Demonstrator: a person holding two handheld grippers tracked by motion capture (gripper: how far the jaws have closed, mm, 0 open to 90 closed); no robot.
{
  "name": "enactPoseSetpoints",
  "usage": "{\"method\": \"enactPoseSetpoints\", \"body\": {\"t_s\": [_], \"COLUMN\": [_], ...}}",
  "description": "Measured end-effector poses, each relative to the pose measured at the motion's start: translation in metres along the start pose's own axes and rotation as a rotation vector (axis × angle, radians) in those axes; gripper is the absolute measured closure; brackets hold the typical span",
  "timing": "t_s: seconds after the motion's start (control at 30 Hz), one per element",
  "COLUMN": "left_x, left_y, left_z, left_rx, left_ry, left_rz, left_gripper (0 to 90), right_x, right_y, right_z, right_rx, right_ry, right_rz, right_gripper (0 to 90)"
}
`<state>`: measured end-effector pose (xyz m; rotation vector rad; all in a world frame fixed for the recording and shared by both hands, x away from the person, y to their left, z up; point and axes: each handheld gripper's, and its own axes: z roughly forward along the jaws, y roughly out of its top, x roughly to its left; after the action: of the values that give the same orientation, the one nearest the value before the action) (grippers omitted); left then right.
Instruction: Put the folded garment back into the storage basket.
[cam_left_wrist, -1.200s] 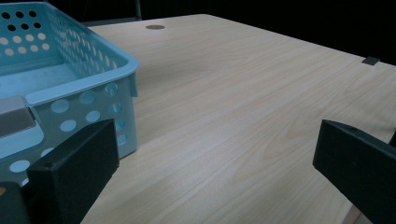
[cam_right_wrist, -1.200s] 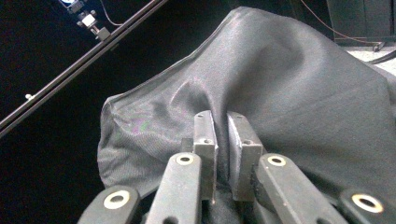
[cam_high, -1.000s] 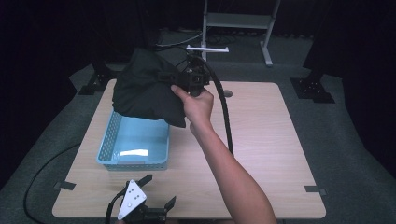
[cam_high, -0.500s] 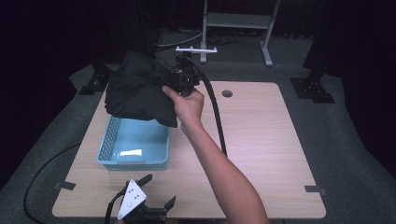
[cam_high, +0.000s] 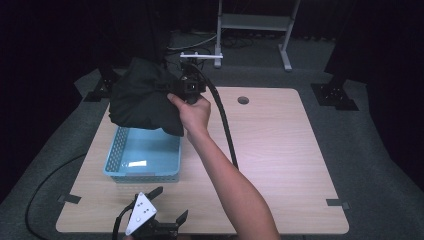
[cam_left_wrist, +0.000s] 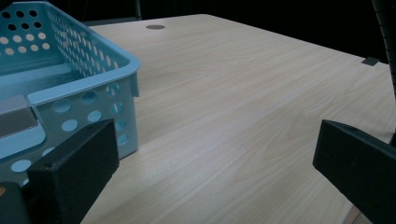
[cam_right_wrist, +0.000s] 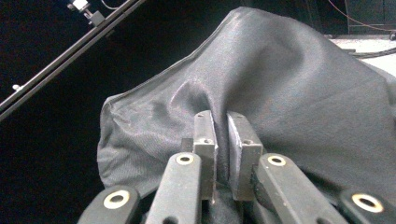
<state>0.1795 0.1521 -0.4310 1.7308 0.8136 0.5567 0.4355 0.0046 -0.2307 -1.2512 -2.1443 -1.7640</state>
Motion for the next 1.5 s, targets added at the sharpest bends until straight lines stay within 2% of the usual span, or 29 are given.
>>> {"method": "enactPoseSetpoints", "body": {"t_s": [0.37, 1.2, 1.5], "left_x": [0.000, 0.002, 0.002], "left_y": [0.000, 0.000, -0.001], "left_z": [0.000, 0.000, 0.000], "left_rx": [-0.002, 0.001, 0.004], "left_ry": [-0.003, 0.002, 0.000], "left_rz": [-0.002, -0.006, -0.004], "left_gripper": [0.0, 0.0, 0.0], "right_x": [-0.010, -0.017, -0.018], "right_y": [-0.007, -0.021, -0.024], "right_z": [0.018, 0.046, 0.051], "right_rx": [0.024, 0.068, 0.073], "right_ry": [-0.023, -0.061, -0.057], "right_rz": [0.004, -0.027, -0.024], "right_gripper": [83.5, 83.4, 83.4]}}
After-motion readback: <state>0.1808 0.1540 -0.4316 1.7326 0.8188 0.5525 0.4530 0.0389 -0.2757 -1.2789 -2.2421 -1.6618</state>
